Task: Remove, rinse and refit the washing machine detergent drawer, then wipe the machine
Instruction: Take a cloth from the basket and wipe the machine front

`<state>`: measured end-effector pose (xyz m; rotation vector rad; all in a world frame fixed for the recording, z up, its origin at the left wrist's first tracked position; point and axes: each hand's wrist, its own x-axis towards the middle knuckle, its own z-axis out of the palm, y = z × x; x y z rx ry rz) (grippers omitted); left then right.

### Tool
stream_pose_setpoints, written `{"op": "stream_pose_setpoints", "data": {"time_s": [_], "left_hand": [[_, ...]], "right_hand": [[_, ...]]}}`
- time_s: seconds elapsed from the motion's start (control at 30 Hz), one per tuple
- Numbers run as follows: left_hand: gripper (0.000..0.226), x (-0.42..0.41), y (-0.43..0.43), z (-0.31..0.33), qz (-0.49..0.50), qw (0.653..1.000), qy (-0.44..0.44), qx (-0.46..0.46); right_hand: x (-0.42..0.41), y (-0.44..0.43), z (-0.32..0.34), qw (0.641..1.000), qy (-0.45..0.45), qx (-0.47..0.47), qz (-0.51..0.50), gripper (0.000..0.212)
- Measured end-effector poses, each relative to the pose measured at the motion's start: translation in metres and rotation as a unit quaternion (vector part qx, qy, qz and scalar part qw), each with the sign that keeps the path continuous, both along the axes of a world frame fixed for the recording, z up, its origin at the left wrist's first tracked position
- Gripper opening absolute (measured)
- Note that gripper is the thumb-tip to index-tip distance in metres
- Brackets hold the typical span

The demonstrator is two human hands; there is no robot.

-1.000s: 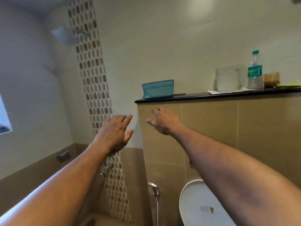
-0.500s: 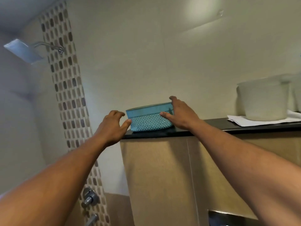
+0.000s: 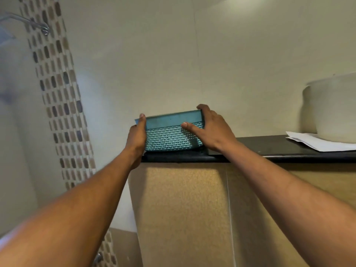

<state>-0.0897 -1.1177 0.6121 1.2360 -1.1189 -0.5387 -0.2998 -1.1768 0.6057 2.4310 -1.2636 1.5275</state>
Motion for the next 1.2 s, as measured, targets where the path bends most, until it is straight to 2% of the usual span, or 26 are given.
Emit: {"op": "stream_pose_setpoints", "data": {"time_s": [0.17, 0.27, 0.43, 0.6, 0.67, 0.8, 0.87, 0.93, 1.0, 1.2], "left_hand": [[0.054, 0.007, 0.024, 0.005, -0.011, 0.999, 0.028, -0.010], [0.043, 0.013, 0.057, 0.017, 0.004, 0.998, 0.053, -0.021], [0.036, 0.063, 0.145, 0.029, 0.115, 0.991, 0.059, -0.022], [0.032, 0.130, 0.270, 0.005, 0.199, 0.977, 0.075, -0.010], [0.036, 0.158, 0.326, -0.016, 0.238, 0.967, 0.094, -0.006], [0.058, 0.207, 0.430, -0.069, 0.306, 0.939, 0.156, 0.003], [0.047, 0.232, 0.484, -0.101, 0.357, 0.919, 0.166, -0.007], [0.027, 0.251, 0.533, -0.134, 0.396, 0.900, 0.182, -0.018], [0.017, 0.269, 0.585, -0.173, 0.442, 0.876, 0.194, -0.019], [0.017, 0.308, 0.729, -0.288, 0.563, 0.799, 0.197, 0.070]], "right_hand": [[0.004, 0.011, 0.004, 0.998, -0.021, -0.028, 0.045, 0.081], [0.019, 0.031, 0.005, 0.996, -0.049, -0.034, 0.072, 0.083], [0.084, 0.092, 0.006, 0.983, -0.078, -0.026, 0.166, 0.076], [0.173, 0.179, -0.006, 0.953, -0.140, 0.060, 0.263, 0.068], [0.213, 0.224, -0.019, 0.936, -0.164, 0.101, 0.296, 0.061], [0.293, 0.306, -0.058, 0.905, -0.185, 0.202, 0.327, 0.057], [0.335, 0.349, -0.088, 0.896, -0.165, 0.257, 0.322, 0.052], [0.370, 0.391, -0.120, 0.889, -0.132, 0.292, 0.328, 0.036], [0.401, 0.442, -0.154, 0.879, -0.090, 0.325, 0.337, 0.025], [0.467, 0.573, -0.259, 0.839, 0.013, 0.400, 0.370, 0.019]]}}
